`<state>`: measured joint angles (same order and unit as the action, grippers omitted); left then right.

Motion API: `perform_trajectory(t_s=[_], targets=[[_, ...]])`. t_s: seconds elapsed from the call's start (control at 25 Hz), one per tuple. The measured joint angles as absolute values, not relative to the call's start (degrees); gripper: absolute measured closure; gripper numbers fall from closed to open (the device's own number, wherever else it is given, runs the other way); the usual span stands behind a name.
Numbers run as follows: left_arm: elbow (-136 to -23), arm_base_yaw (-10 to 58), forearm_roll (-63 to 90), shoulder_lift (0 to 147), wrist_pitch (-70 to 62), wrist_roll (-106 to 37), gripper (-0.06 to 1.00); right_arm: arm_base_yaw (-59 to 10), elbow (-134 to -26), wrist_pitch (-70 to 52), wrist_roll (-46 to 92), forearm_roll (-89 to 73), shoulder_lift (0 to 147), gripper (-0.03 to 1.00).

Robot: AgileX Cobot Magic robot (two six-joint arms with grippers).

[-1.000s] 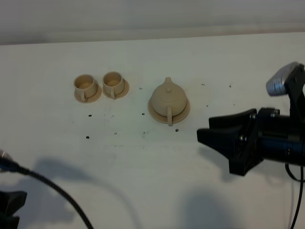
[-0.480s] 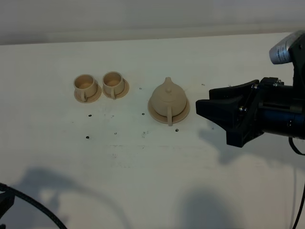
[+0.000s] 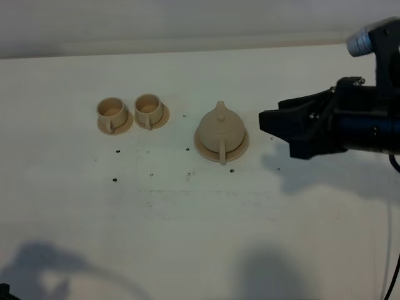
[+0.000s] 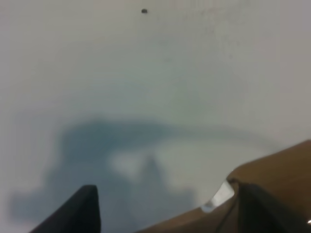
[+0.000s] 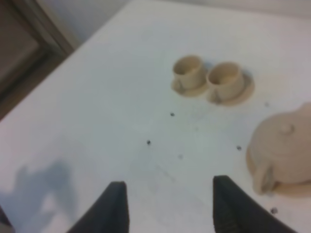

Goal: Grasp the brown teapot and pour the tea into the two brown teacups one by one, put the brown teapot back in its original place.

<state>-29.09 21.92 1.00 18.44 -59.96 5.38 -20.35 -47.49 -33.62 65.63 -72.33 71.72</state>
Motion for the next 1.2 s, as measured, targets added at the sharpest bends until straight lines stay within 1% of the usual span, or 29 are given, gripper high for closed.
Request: perform_trajectory(t_s=[0.2,0.28,0.48,0.56,0.64,0.8,0.96,1.2], targets=[[-29.1,21.9,1.2,18.4,-59.9,5.3,0.35,-20.3,-53.9,-35.0,54.2,-60.3,77.2,0.54],[-29.1,20.7,1.4,18.2,-59.9,5.3,0.35,-20.3,-56.0,-35.5,50.6,-56.6,79.0,0.54],[-29.1,10.3,1.4,14.4,-59.8,5.2,0.35,-20.3,-58.3,-35.8,44.6,-50.2,82.9,0.54],[-29.1,6.9,1.4,11.4,-59.8,5.2,0.35,-20.3,-58.9,-35.8,43.1,-48.5,84.1,0.54],[-29.1,5.1,1.4,7.7,-59.8,5.2,0.35,-20.3,-59.5,-36.0,41.7,-46.6,85.2,0.54],[-29.0,4.5,1.4,0.4,-59.9,5.2,0.35,-20.3,-61.9,-36.4,37.1,-42.5,87.7,0.54],[-28.9,4.5,1.3,0.3,-59.9,5.2,0.35,-20.3,-65.9,-38.1,29.5,-36.0,91.2,0.54],[-28.9,4.5,1.3,0.3,-59.9,5.2,0.35,-20.3,-72.5,-43.7,17.6,-24.2,97.2,0.54]])
